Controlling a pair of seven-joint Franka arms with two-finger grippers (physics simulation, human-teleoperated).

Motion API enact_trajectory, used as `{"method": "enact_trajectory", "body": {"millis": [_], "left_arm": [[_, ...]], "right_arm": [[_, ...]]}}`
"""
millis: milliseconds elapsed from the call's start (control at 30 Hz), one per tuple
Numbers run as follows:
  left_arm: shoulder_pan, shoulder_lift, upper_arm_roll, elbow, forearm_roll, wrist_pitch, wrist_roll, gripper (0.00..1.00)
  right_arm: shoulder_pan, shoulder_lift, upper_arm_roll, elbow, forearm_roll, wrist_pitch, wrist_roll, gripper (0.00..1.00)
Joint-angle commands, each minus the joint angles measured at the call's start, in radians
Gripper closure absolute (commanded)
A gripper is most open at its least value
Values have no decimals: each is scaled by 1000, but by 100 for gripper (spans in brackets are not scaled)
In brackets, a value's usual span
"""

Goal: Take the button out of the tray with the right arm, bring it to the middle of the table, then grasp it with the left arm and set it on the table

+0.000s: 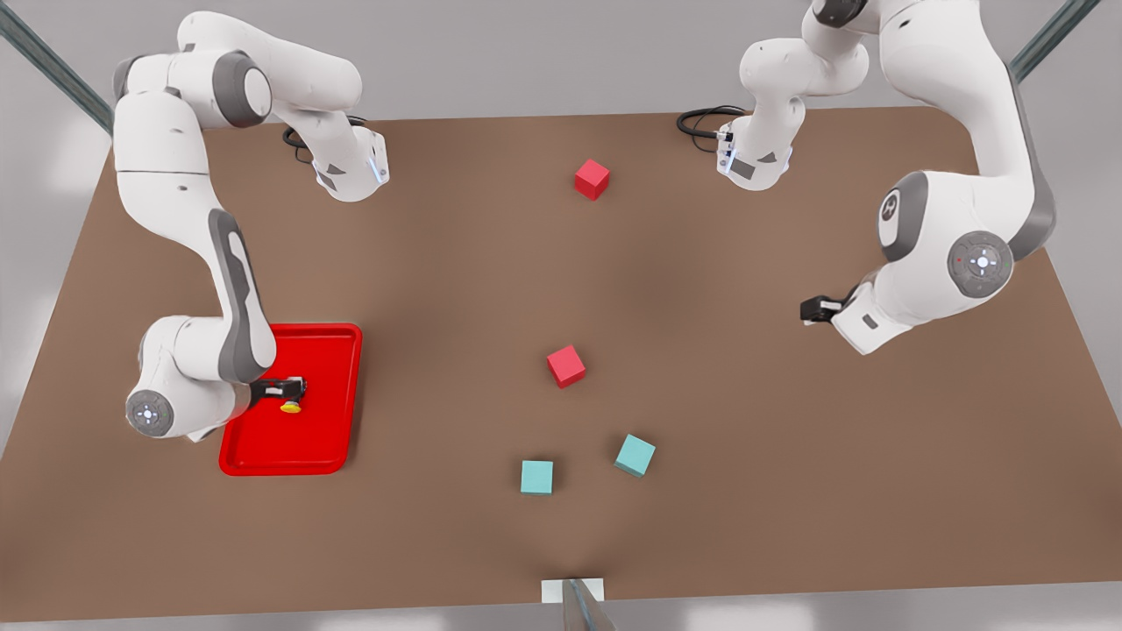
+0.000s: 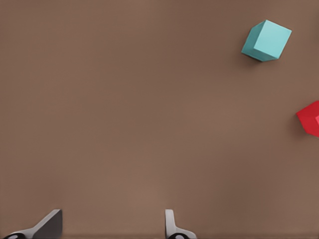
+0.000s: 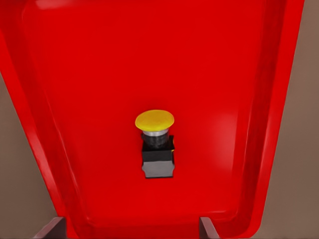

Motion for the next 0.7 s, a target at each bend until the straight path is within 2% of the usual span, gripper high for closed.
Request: {"method": "enact_trajectory", "body": {"millis": [0, 67, 100, 133, 267, 367, 500, 667], "left_arm": [[0, 2, 0, -1, 2, -1, -5, 0], [0, 3, 0, -1, 2, -2, -3, 0], [-5, 14, 0, 2, 2, -3, -3, 0], [-5, 17, 0, 2, -1, 3, -5, 0], [-7, 29, 0, 0, -1, 9, -11, 0], [-5, 23, 0, -1, 1, 2, -11, 0], [-4, 19, 1, 8, 2, 3, -11, 0], [3, 5, 3, 6, 5, -31, -8, 0]], "right_arm": [[-32, 3, 48, -38, -48, 182, -140, 0], [-90, 26, 105, -58, -94, 231, -141, 0], [-153, 46, 163, -58, -143, 232, -140, 0], [-175, 50, 177, -58, -145, 251, -134, 0], [-184, 72, 183, -59, -138, 291, -120, 0], [-209, 72, 184, -111, -145, 338, -123, 0], [-264, 39, 237, -194, -168, 393, -120, 0], [-270, 23, 238, -270, -171, 464, -109, 0]]}}
